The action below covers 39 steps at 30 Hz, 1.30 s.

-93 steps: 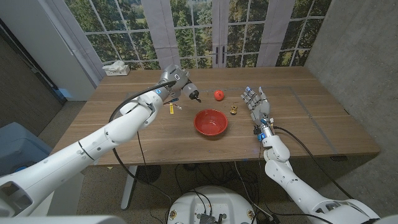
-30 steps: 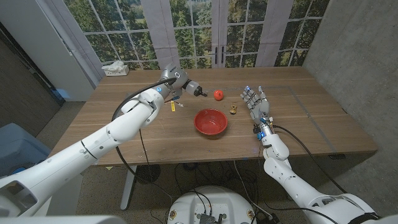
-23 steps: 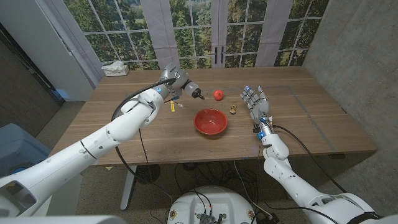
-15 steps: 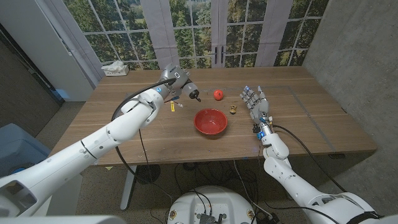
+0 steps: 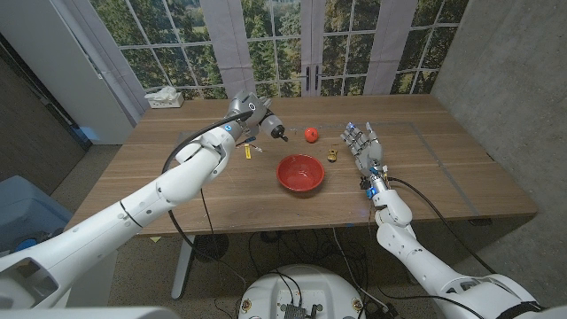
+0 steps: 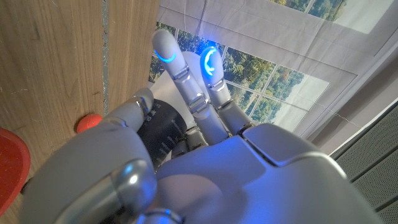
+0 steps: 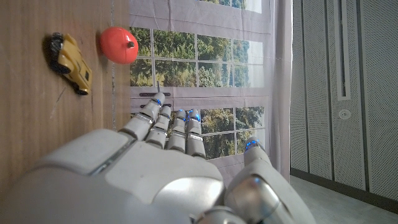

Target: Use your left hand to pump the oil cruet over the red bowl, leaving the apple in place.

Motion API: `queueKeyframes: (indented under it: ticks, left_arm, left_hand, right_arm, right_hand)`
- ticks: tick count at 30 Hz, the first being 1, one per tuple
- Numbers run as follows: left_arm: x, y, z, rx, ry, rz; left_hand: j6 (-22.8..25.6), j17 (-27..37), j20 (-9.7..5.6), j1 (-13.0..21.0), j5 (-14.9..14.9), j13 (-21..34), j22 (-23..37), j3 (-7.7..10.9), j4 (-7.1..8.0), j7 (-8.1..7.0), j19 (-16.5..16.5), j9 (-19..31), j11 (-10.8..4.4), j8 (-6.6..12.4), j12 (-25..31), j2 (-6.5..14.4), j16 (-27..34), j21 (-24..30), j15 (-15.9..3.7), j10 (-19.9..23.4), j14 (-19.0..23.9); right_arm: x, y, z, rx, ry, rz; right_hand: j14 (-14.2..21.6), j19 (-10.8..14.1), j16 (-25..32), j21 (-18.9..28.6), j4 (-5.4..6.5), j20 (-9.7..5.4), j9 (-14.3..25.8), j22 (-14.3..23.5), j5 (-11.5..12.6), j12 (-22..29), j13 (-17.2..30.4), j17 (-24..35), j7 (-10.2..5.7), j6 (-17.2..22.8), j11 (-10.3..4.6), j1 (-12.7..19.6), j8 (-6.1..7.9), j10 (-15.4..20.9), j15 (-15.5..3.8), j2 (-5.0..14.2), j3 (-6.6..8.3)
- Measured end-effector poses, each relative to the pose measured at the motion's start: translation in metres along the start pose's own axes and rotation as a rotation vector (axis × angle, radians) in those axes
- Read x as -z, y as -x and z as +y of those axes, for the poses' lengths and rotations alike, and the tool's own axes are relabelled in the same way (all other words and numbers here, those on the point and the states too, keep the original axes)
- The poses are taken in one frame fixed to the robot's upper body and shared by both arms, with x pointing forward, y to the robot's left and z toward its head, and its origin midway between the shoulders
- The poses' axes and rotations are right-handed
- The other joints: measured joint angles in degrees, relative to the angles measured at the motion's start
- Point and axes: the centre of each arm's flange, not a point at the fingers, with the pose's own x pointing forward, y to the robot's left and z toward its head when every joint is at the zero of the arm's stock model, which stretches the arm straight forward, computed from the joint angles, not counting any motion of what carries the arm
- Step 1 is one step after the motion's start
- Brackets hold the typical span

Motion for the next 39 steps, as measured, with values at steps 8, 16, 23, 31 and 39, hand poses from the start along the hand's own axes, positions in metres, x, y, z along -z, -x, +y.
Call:
queueKeyframes:
  ticks: [8, 16, 23, 31, 39]
  left_arm:
    - [-0.001, 0.0, 0.0, 0.012, 0.003, 0.014]
    - [-0.002, 0.0, 0.0, 0.005, 0.024, 0.018]
    - [-0.002, 0.002, -0.006, -0.021, 0.057, 0.013]
    - [-0.004, -0.005, -0.018, -0.082, 0.192, 0.046]
    - [-0.004, -0.027, -0.033, -0.116, 0.363, 0.12]
  left_hand:
    - [-2.6, -1.0, 0.0, -0.6, -0.6, -1.3, -1.0, -1.11, -0.85, 0.74, 0.6, -1.1, -0.22, 0.0, 0.0, -0.6, -0.9, 0.0, 0.0, -2.1, 0.0]
    - [2.8, -1.0, -0.11, -1.8, -0.7, -3.4, -0.2, -0.21, -2.18, 2.42, 1.2, -2.8, -0.62, 2.29, 2.8, 0.8, -1.1, 0.6, -0.13, 3.4, 2.3]
    - [24.6, 1.6, -0.55, -1.6, -1.6, -4.5, 3.7, 3.45, -4.25, 2.75, 3.2, -3.4, 4.1, 5.41, 8.0, 2.5, 2.2, 1.1, 0.17, 20.2, 6.6]
    - [26.2, 0.9, -0.82, -1.6, -2.3, -4.7, 3.6, 3.82, -4.62, 3.1, 3.9, -3.4, 4.5, 4.0, 7.3, 2.5, 2.2, 1.5, 0.26, 21.6, 7.2]
    - [27.3, 0.1, -0.82, -1.6, -3.1, -4.6, 3.1, 3.57, -4.37, 2.6, 3.9, -3.4, 3.66, 3.11, 5.9, 2.4, 2.2, 1.5, 0.26, 21.5, 7.2]
  right_arm:
    - [-0.008, -0.006, -0.001, -0.006, 0.006, -0.014]
    - [-0.011, -0.006, -0.005, -0.001, 0.016, -0.014]
    - [-0.01, -0.005, -0.005, 0.001, 0.02, -0.005]
    - [-0.01, -0.002, -0.003, 0.017, 0.031, 0.026]
    - [-0.012, -0.002, -0.006, 0.059, 0.047, 0.055]
  right_hand:
    - [0.0, 0.4, 0.0, 0.0, 0.0, 0.42, 0.0, 0.0, 0.0, 0.0, 0.0, 0.0, 0.0, 0.0, 0.0, 0.0, 0.0, 0.0, -0.01, 0.0, 0.0]
    - [0.0, 0.4, 0.0, -0.3, 0.0, 0.42, 0.0, 0.0, 0.0, 0.0, 0.0, 0.0, -0.23, 0.2, 0.0, 0.0, 0.0, 0.0, -0.01, 0.0, 0.0]
    - [0.0, 0.4, 0.0, -0.3, -0.18, 0.42, 0.0, 0.0, 0.0, 0.0, 0.0, 0.0, -0.32, 0.3, 0.0, 0.0, 0.0, 0.0, -0.01, 0.0, -0.18]
    - [0.0, 0.4, -0.4, -0.6, -0.18, 0.42, 0.0, 0.0, 0.0, 0.0, 0.0, 0.0, -0.32, 0.3, 0.0, -1.2, 0.0, 0.0, -0.01, -0.42, -0.18]
    - [0.0, 0.4, -0.4, -0.6, -0.33, 0.42, 0.0, 0.0, 0.0, 0.0, 0.0, -0.3, -0.21, 0.4, 0.0, -0.8, 0.0, 0.0, -0.01, 0.02, -0.33]
